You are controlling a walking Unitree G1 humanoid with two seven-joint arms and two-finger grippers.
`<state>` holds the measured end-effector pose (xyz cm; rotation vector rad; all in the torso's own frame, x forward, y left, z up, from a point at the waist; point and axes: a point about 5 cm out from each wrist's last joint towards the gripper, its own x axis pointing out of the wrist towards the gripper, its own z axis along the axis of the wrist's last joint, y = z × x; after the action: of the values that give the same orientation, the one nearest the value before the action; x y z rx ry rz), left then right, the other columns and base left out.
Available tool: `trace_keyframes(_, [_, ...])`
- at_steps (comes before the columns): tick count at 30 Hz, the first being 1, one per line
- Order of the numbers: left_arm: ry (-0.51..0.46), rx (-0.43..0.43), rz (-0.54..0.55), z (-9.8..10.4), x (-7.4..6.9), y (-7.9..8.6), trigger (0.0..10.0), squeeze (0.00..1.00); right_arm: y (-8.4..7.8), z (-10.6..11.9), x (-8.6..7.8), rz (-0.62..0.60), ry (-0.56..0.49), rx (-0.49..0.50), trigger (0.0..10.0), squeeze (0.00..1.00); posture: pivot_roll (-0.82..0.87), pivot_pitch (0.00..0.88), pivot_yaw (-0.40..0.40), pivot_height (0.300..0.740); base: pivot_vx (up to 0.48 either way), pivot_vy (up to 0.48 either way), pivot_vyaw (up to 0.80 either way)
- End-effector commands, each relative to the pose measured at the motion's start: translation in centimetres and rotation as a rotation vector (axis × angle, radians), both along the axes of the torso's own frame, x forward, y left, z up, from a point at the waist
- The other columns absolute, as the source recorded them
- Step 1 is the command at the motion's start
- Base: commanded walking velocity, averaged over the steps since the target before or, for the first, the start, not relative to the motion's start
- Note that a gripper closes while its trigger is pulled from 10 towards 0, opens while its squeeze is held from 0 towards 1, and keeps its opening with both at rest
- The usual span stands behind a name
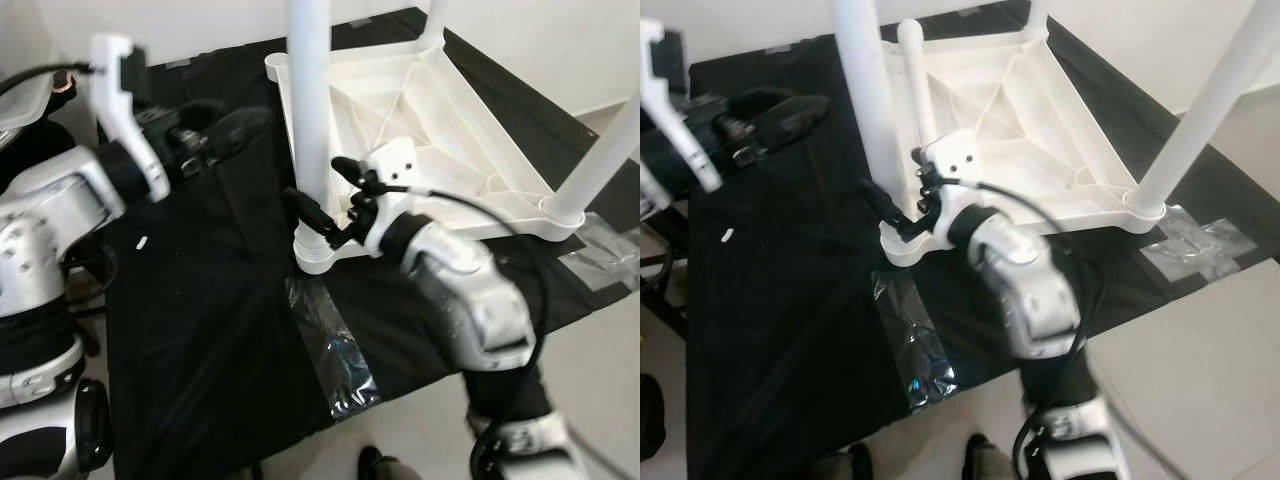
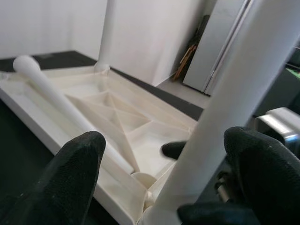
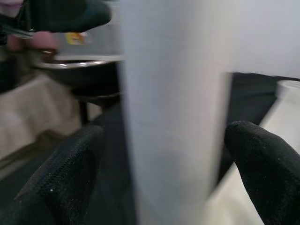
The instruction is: Building children table
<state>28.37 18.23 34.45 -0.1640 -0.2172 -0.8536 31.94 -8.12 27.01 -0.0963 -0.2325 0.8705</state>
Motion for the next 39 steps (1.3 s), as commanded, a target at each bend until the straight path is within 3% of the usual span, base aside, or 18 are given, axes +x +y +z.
trace_keyframes(1, [-0.016,0.030,-0.059,0.0,-1.0,-0.2,10.0,0.00,0.1,0.0,0.2,0.063,-0.003,-0.012,10.0,0.00,0.07,0.257,-0.017,0.740,0.000,0.000,0.00])
trace_keyframes(3, [-0.014,0.090,-0.066,-0.6,-2.1,0.3,10.0,0.00,-0.8,1.4,1.7,0.143,-0.043,-0.054,10.0,0.00,0.09,0.261,-0.025,0.740,0.000,0.000,0.00])
trace_keyframes(7, [-0.010,0.109,-0.054,-0.8,-2.4,0.6,10.0,0.00,-1.1,1.9,2.0,0.174,-0.053,-0.065,10.0,0.00,0.09,0.261,-0.025,0.740,0.000,0.000,0.00])
trace_keyframes(10, [0.032,0.166,0.120,-2.4,-2.9,2.7,10.0,0.00,-1.5,2.2,2.2,0.367,-0.034,-0.112,10.0,0.00,0.11,0.274,-0.034,0.740,0.000,0.000,0.00])
trace_keyframes(13, [0.055,0.188,0.208,-3.5,-3.3,3.7,10.0,0.00,-1.8,2.3,2.3,0.436,-0.035,-0.128,10.0,0.00,0.12,0.279,-0.037,0.740,0.000,0.000,0.00])
trace_keyframes(16, [0.059,0.220,0.463,-7.0,-3.6,4.7,10.0,0.00,-2.3,2.6,2.8,0.525,0.008,-0.110,10.0,0.00,0.14,0.293,-0.050,0.740,0.000,0.000,0.00])
trace_keyframes(18, [0.057,0.223,0.512,-7.6,-3.9,4.8,10.0,0.00,-2.5,2.7,3.0,0.550,0.014,-0.106,10.0,0.00,0.14,0.293,-0.050,0.740,0.000,0.000,0.00])
trace_keyframes(20, [0.077,0.159,0.641,-10.3,-5.4,3.6,10.0,0.00,-2.7,2.8,3.5,0.587,0.018,-0.129,10.0,0.00,0.15,0.310,-0.062,0.740,0.000,0.000,0.00])
trace_keyframes(25, [0.132,0.133,0.734,-13.0,-7.2,1.7,10.0,0.00,-2.7,2.7,4.0,0.618,0.013,-0.164,10.0,0.00,0.17,0.321,-0.070,0.740,0.000,0.000,0.00])
trace_keyframes(26, [0.152,0.137,0.763,-14.0,-7.7,1.0,10.0,0.00,-2.6,2.7,4.1,0.638,0.013,-0.169,9.3,0.00,0.17,0.324,-0.072,0.740,0.000,0.000,0.00])
trace_keyframes(27, [0.171,0.134,0.779,-14.8,-8.1,0.5,10.0,0.00,-2.5,2.8,4.2,0.651,0.013,-0.174,4.2,0.00,0.17,0.324,-0.072,0.740,0.000,0.000,0.00])
trace_keyframes(28, [0.171,0.134,0.779,-14.8,-8.1,0.5,10.0,0.00,-2.5,2.8,4.2,0.651,0.013,-0.174,4.2,0.00,0.17,0.324,-0.072,0.740,0.000,0.000,0.00])
trace_keyframes(29, [0.178,0.123,0.794,-15.3,-8.5,0.1,10.0,0.00,-2.4,2.8,4.2,0.663,0.014,-0.177,1.0,0.00,0.17,0.329,-0.072,0.740,0.000,0.000,0.00])
trace_keyframes(30, [0.210,0.103,0.789,-15.9,-8.9,-0.2,10.0,0.00,-2.3,2.9,4.1,0.686,0.015,-0.184,0.0,0.00,0.17,0.328,-0.073,0.740,0.000,0.000,0.00])
trace_keyframes(39, [0.250,0.077,0.771,-17.8,-11.0,-1.7,10.0,0.00,-3.1,3.5,3.8,0.760,0.011,-0.207,0.0,0.00,0.15,0.330,-0.068,0.740,0.000,0.000,0.00])
